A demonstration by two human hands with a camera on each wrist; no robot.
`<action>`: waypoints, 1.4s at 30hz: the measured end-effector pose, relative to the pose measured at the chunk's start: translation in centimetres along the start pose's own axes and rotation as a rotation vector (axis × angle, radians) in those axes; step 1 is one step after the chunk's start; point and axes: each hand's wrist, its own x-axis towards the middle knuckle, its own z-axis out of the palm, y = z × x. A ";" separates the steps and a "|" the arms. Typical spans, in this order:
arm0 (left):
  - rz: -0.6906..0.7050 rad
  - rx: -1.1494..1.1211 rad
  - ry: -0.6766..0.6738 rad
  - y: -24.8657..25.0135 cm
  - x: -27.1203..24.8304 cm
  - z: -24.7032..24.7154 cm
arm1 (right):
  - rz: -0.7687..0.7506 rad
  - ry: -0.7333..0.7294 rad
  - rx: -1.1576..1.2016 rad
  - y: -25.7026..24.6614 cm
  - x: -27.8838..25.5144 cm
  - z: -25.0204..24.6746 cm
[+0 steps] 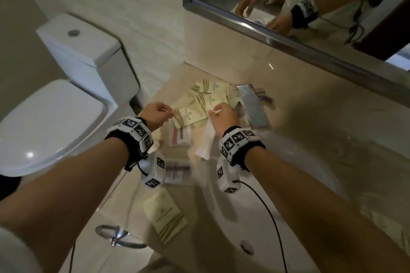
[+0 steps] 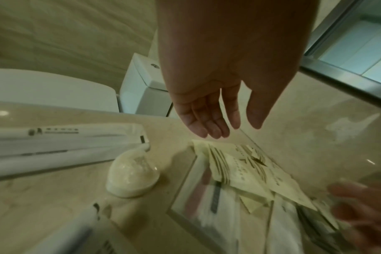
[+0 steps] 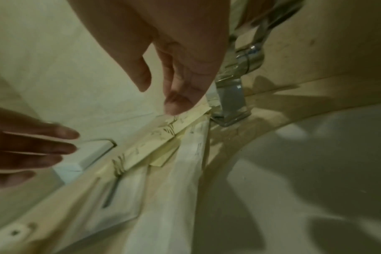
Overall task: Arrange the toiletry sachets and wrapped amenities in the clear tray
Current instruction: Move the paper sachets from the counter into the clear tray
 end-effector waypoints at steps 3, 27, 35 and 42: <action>-0.015 0.092 -0.030 -1.5 1.7 -0.3 | -0.070 0.038 -0.193 -0.5 2.1 0.9; 0.144 0.376 -0.031 -2.2 7.4 0.1 | -0.122 -0.247 -0.769 -1.5 10.2 2.4; 0.159 0.147 0.082 -2.7 6.0 -2.1 | -0.189 -0.167 -0.793 -2.3 9.4 2.4; 0.319 0.194 0.082 -1.0 5.7 -1.8 | -0.425 -0.091 -0.561 -2.9 6.0 1.1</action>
